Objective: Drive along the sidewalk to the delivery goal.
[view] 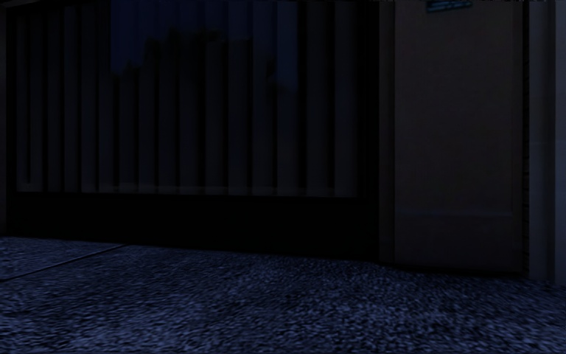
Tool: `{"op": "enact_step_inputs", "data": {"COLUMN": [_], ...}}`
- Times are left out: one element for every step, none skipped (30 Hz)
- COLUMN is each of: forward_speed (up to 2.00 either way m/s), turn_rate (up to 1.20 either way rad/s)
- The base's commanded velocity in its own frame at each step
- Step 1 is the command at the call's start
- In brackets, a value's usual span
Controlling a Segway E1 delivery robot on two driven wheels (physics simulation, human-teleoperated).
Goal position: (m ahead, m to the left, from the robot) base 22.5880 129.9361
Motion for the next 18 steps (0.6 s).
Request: {"op": "enact_step_inputs", "data": {"forward_speed": [0.41, 0.41, 0.41, 0.41, 0.41, 0.42, 0.42, 0.42, 0.42, 0.42, 0.42, 0.42, 0.42, 0.42, 0.42, 0.42, 0.45, 0.45], "turn_rate": [0.59, 0.59, 0.59, 0.59, 0.59, 0.59, 0.59, 0.59, 0.59, 0.59, 0.59, 0.59, 0.59, 0.59, 0.59, 0.59, 0.59, 0.59]}}
